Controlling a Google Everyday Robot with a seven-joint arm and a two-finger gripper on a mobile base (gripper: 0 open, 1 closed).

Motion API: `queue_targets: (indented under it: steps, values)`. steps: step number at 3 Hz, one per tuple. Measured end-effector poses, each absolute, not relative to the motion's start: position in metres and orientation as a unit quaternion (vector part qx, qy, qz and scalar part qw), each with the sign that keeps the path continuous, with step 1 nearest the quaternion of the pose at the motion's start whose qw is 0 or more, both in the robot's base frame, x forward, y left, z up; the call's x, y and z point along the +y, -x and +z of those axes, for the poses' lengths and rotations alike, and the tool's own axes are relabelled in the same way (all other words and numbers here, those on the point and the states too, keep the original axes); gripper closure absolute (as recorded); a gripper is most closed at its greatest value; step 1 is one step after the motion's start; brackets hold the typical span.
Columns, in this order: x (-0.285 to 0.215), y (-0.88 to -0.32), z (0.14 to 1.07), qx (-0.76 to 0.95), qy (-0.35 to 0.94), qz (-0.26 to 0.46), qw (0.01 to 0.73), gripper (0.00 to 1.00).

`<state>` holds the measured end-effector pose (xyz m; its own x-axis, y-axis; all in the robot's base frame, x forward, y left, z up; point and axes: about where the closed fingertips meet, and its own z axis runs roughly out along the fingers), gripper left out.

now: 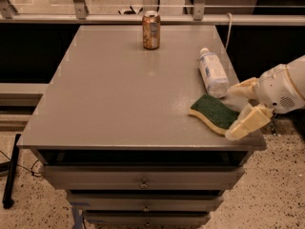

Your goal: Move sponge near blue plastic bottle

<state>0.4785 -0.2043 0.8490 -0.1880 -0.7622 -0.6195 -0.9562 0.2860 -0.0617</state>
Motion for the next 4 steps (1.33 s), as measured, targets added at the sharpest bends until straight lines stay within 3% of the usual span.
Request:
queue_targets:
  steps: [4]
  values:
    - [-0.219, -0.474, 0.903, 0.741, 0.572, 0.146, 0.32, 0.0]
